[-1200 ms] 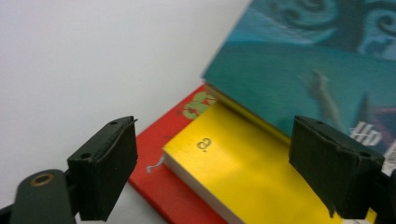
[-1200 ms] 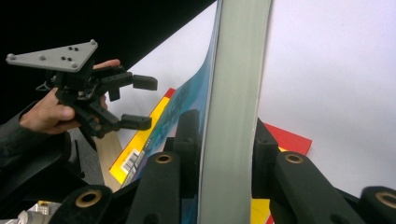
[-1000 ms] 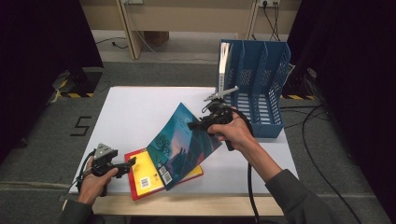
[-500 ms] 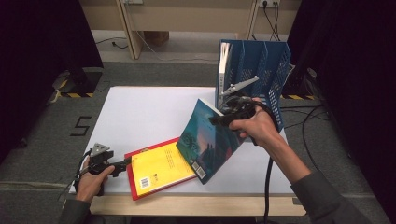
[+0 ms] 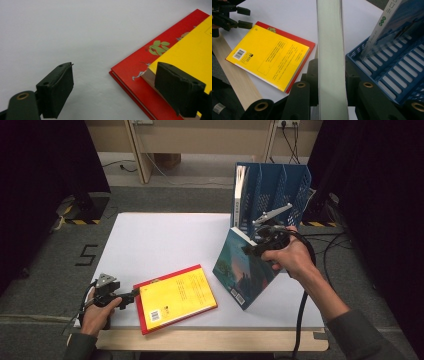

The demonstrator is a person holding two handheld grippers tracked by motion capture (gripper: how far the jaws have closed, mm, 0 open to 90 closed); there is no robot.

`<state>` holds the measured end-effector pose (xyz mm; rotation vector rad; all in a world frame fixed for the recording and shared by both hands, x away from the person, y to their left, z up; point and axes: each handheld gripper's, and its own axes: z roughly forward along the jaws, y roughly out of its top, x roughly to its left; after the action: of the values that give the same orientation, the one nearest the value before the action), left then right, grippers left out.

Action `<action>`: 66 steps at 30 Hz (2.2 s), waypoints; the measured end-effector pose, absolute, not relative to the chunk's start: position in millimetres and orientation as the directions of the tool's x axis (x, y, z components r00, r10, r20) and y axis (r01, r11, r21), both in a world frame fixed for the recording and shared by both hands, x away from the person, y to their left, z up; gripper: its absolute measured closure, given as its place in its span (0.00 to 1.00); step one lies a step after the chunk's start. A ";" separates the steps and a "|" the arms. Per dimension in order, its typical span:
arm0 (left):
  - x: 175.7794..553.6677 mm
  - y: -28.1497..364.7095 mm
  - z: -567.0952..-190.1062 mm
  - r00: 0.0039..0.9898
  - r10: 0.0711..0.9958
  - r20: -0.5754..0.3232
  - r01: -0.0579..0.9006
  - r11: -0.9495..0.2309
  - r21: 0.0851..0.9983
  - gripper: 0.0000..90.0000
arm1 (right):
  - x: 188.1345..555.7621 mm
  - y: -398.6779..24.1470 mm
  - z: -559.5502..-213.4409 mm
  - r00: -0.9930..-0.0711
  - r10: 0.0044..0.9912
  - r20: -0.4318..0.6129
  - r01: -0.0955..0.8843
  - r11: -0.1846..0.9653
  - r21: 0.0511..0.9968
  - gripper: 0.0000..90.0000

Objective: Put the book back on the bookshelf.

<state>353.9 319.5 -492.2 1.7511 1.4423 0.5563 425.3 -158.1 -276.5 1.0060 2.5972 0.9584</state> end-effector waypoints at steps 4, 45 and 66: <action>354.1 322.6 -493.7 0.239 0.963 -0.124 0.614 -0.051 0.788 0.17 | 428.0 -152.7 -278.9 -0.741 0.670 0.046 0.540 0.553 0.634 0.81; 356.3 321.3 -498.7 0.266 0.956 -0.120 0.636 -0.081 0.768 0.17 | 441.8 -121.2 -281.6 -0.750 0.661 0.028 0.580 0.637 0.507 0.81; 358.0 322.3 -500.3 0.256 0.958 -0.126 0.642 -0.072 0.763 0.16 | 420.3 -158.4 -257.6 -0.734 0.678 -0.021 0.533 0.596 0.600 0.82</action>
<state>358.0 322.3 -500.3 1.7961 1.4650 0.5463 420.3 -158.4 -257.6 0.9982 2.5782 0.8479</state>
